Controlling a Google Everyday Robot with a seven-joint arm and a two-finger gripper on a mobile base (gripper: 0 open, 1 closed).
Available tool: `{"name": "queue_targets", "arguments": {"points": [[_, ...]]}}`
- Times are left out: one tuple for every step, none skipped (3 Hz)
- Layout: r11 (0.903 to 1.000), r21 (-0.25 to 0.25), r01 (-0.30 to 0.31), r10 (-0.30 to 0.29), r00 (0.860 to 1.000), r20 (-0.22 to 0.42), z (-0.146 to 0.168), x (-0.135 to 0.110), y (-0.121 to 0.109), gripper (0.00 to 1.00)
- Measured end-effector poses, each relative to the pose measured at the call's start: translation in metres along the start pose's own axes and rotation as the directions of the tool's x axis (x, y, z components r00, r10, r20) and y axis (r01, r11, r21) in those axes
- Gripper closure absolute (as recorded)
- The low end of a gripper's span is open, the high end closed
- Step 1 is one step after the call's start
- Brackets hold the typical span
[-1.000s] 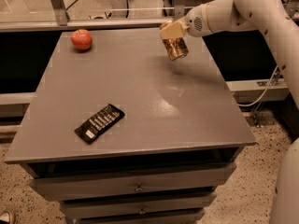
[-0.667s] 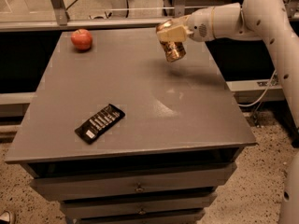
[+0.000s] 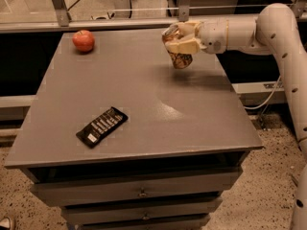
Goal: Place orange can upright
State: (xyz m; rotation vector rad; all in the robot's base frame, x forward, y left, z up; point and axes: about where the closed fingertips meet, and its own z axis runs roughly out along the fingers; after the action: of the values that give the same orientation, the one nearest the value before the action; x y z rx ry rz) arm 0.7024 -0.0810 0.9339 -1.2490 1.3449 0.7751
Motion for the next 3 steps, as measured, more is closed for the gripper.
{"name": "queue_targets", "arguments": {"points": [[0.9965, -0.046, 0.07, -0.065, 0.992, 0.108, -0.011, 0.009, 0.006, 0.85], [0.9957, -0.065, 0.066, -0.053, 0.98, 0.19, -0.022, 0.026, 0.01, 0.61], [0.9962, -0.073, 0.047, -0.029, 0.974, 0.224, -0.03, 0.038, 0.011, 0.38]]}}
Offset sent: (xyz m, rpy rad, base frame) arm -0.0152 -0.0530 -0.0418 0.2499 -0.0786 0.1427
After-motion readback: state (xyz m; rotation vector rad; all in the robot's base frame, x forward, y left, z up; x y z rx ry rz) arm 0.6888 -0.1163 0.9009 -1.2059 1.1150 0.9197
